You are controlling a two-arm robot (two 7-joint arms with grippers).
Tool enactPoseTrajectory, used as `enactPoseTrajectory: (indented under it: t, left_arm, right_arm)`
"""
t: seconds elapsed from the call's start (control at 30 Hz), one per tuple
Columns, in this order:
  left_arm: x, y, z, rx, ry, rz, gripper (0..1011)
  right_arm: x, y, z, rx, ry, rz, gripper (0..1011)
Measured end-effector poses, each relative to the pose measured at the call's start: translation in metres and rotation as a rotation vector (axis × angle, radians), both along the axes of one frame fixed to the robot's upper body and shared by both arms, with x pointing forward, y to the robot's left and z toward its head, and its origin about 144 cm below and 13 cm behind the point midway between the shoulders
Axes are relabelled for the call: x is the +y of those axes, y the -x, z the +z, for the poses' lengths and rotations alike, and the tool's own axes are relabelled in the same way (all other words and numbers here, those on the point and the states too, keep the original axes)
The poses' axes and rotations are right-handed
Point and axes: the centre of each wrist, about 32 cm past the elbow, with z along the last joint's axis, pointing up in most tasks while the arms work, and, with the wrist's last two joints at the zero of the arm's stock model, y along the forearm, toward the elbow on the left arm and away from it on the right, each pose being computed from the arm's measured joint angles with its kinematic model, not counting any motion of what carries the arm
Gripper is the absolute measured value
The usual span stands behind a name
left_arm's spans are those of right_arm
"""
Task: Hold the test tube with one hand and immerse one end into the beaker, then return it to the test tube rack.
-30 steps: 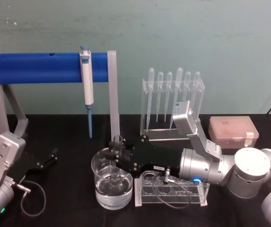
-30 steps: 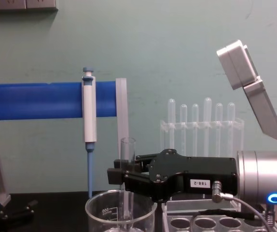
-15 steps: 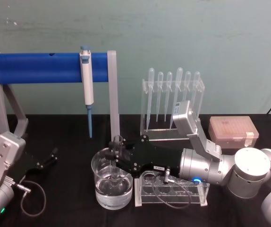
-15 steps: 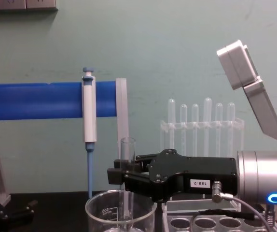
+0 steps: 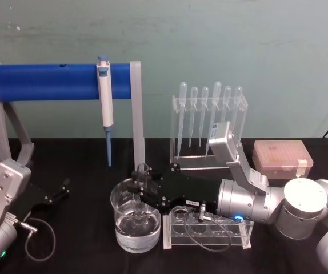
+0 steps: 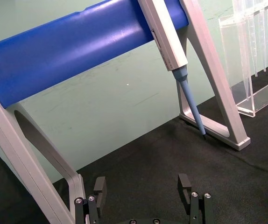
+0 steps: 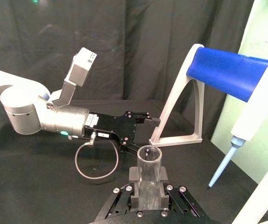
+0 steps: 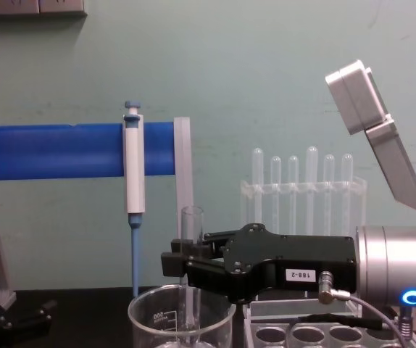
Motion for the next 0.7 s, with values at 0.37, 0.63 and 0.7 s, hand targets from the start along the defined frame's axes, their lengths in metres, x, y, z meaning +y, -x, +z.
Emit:
enactPoseTrajectory:
  t: [0.37,0.63,0.7]
  left_arm:
    - [0.0,0.0,0.0,0.0,0.0,0.0,1000]
    - [0.0,0.0,0.0,0.0,0.0,0.0,1000]
    - [0.0,0.0,0.0,0.0,0.0,0.0,1000]
  right_arm:
    - [0.0,0.0,0.0,0.0,0.0,0.0,226]
    - [0.0,0.0,0.0,0.0,0.0,0.0,227]
    - [0.0,0.0,0.0,0.0,0.0,0.0,227]
